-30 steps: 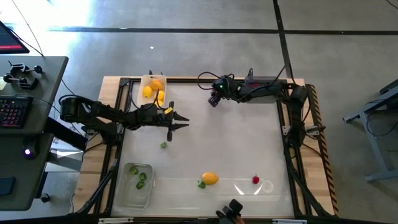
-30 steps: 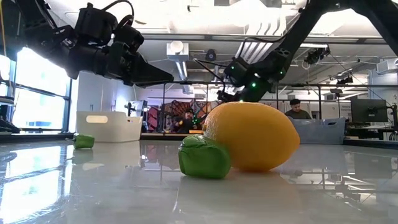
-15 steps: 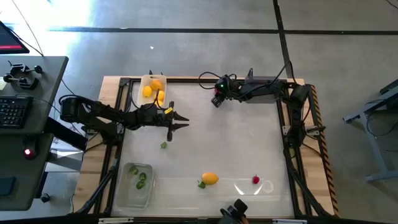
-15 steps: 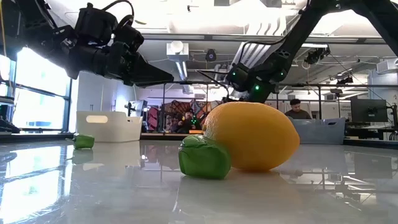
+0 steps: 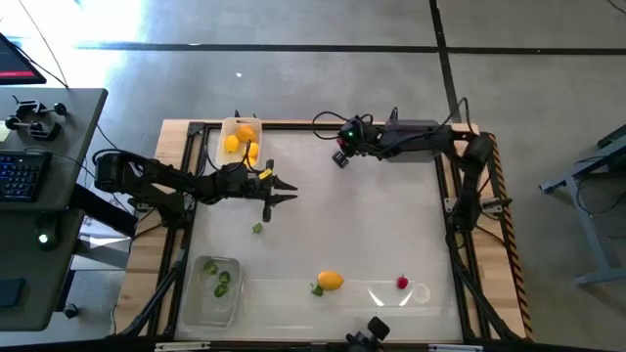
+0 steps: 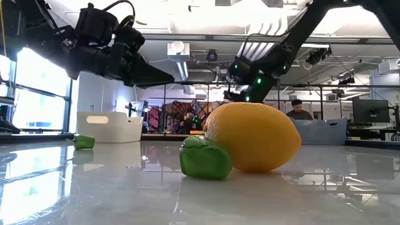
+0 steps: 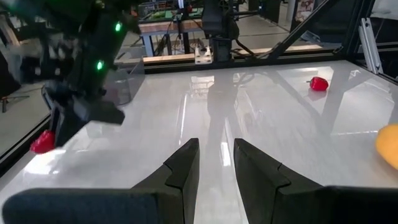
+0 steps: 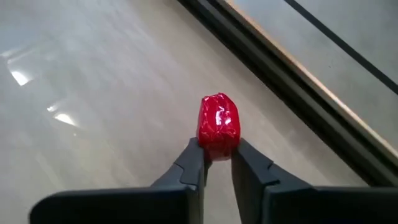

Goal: Sort produce into baskets
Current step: Put the red bell pepper into the black bin

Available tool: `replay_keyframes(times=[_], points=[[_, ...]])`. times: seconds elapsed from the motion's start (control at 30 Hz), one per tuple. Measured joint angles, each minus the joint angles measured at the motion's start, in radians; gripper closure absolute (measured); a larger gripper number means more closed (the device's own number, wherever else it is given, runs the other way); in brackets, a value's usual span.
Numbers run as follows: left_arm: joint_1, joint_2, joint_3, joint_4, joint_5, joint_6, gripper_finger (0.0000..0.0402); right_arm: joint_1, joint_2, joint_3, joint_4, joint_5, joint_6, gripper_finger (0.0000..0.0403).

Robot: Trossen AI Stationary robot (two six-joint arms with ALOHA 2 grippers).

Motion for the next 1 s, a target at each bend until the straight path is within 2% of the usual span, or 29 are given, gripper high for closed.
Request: replay_keyframes(times=[0.17,0.3,0.5,0.6,0.8,1.0], points=[[0.0,0.0,0.0,-0.008,0.0,0.005,0.0316,0.031,-0.126,0.0,-0.136,0.014,0.01,0.0356],[0.0,0.0,0.0,-0.012,0.0,0.006,0.0316,0.062,-0.25,0.0,-0.343,0.057,0.03,0.0352],[0.0,0.0,0.0,-0.015,0.0,0.006,0.0316,0.08,-0.404,-0.018,-0.642,0.283,0.175,0.0351],[0.0,0.0,0.0,-0.015,0.0,0.006,0.0316,0.046,-0.464,-0.052,-0.722,0.317,0.271,0.0351],[0.0,0.0,0.0,-0.015,0.0,0.006,0.0316,-0.082,-0.514,-0.161,-0.692,0.28,0.34,0.0351],[0.0,0.0,0.0,-0.013,-0.008,0.007,0.0316,-0.262,-0.486,-0.229,-0.581,0.122,0.305,0.035]])
